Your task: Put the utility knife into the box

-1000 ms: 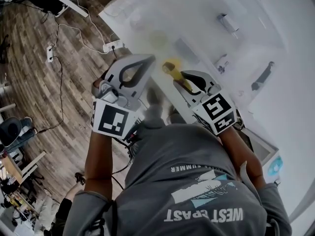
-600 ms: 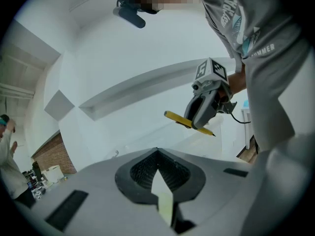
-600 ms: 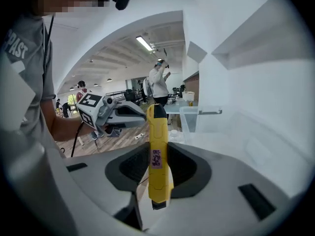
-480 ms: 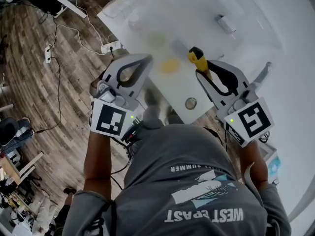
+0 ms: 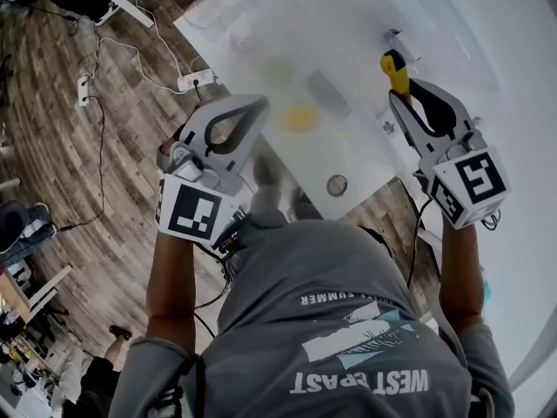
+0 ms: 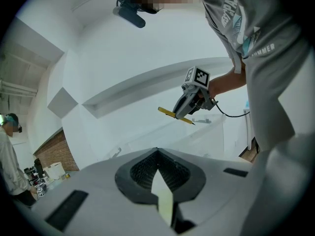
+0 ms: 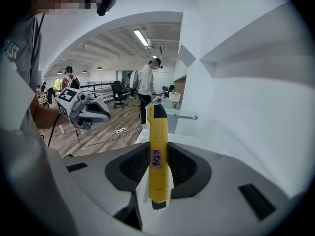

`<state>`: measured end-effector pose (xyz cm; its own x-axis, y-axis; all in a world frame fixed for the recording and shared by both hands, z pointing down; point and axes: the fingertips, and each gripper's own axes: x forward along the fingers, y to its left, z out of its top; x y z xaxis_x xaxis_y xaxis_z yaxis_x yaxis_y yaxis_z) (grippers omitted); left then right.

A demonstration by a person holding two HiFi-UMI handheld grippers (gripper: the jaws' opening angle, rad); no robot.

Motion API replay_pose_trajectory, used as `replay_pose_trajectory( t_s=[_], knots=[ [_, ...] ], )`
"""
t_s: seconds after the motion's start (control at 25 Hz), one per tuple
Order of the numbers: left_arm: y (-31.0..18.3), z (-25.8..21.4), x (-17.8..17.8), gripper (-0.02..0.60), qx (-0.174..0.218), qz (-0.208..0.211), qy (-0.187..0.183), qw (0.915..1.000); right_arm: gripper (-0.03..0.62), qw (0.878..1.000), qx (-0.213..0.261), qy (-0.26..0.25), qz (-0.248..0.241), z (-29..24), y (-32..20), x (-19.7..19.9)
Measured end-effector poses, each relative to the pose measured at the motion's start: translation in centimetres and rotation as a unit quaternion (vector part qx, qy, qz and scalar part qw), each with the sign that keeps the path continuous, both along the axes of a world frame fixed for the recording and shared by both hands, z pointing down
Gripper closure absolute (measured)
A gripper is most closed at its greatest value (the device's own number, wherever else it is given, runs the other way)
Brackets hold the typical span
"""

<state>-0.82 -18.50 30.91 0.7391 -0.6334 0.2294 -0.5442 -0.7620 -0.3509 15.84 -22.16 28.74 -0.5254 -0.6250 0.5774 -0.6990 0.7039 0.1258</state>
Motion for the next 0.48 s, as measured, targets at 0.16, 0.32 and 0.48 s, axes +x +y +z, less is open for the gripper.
replay_pose_trajectory(
  t_s=[0.16,0.32,0.48],
  knots=[
    [-0.6,0.5,-0.3,0.574,-0.006,-0.012,0.013,0.9998,0.476,0.999,-0.007,0.021,0.023,2.0,-2.8,2.0],
    [-0.8,1.0,-0.8,0.574,-0.008,-0.018,0.005,0.9998,0.476,0.998,-0.031,0.048,0.026,5.1,-5.1,3.1],
    [-1.2,1.2,-1.5,0.574,-0.011,-0.029,0.004,0.9995,0.476,0.994,-0.066,0.077,0.032,9.4,-7.3,4.3]
  ],
)
